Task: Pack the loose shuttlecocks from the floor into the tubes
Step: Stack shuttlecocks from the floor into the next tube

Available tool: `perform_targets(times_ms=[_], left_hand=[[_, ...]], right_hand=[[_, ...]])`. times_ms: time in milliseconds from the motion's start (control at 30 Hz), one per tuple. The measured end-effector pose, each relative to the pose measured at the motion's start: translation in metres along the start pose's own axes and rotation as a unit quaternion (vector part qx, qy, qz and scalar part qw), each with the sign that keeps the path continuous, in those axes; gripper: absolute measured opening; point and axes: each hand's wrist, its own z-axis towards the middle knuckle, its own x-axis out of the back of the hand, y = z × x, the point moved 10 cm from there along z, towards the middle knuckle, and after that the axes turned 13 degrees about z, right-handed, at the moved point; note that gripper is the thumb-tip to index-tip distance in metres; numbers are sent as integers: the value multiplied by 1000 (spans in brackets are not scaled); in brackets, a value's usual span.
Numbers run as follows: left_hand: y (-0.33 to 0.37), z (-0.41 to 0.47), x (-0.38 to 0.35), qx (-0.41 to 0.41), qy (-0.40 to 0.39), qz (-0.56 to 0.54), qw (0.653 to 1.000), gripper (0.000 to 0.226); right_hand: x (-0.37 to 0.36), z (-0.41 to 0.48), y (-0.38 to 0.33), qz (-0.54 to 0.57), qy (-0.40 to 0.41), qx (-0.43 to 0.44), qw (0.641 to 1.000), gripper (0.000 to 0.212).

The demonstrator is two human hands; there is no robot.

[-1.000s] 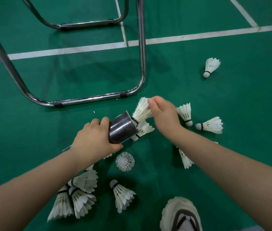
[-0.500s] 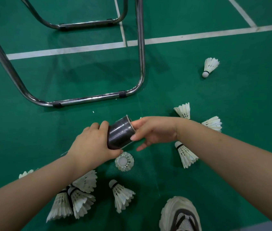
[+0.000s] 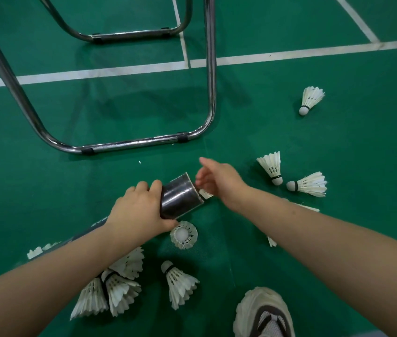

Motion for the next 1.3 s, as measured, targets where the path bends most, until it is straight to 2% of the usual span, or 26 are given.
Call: perform_targets(times_ms=[67, 133, 167, 267, 333, 400, 533, 700, 767, 833, 933, 1067, 1133, 1233, 1300], left_hand=[[-3, -2, -7, 2, -9, 8, 1000, 70], [-5, -4, -13, 6, -17, 17, 1000, 70], [-6, -4, -15, 8, -20, 20, 1000, 70], [-6, -6, -20, 9, -24, 23, 999, 70], [-6, -5, -22, 11, -25, 21, 999, 71], [-8, -5, -23, 14, -27, 13, 999, 71], [-16, 0, -19, 33, -23, -17, 999, 69], [-22, 4, -10, 54, -14, -48, 997, 67], [-20, 4, -8, 53, -11, -53, 997, 66], [-17, 3, -7, 47, -8, -55, 997, 66], [-15, 0, -6, 38, -3, -54, 998, 67], [-14, -5, -7, 24, -8, -44, 999, 66], [-12, -7, -5, 11, -8, -42, 999, 67], [-5, -9, 4, -11, 4, -42, 999, 67], [3, -11, 10, -29, 13, -35, 999, 66]], right_hand=[[41, 8, -14, -109, 123, 76, 983, 32], [63, 18, -19, -271, 177, 114, 939, 21], [67, 22, -16, -334, 181, 111, 918, 24], [63, 34, 11, -443, 138, 68, 883, 50], [56, 37, 20, -470, 123, 78, 871, 45], [50, 36, 17, -440, 124, 116, 882, 21], [54, 20, -8, -254, 164, 177, 936, 25], [41, -16, -28, -86, 157, 249, 952, 37], [27, -21, -19, -67, 115, 224, 965, 36], [4, -20, -6, -103, 41, 174, 979, 31], [-25, -19, 3, -168, -79, 90, 979, 35], [-38, -23, 15, -193, -227, -57, 953, 25], [-43, -29, 20, -177, -293, -103, 934, 34], [-53, -40, 24, -158, -352, -147, 911, 42], [-61, -46, 25, -149, -376, -172, 898, 39]])
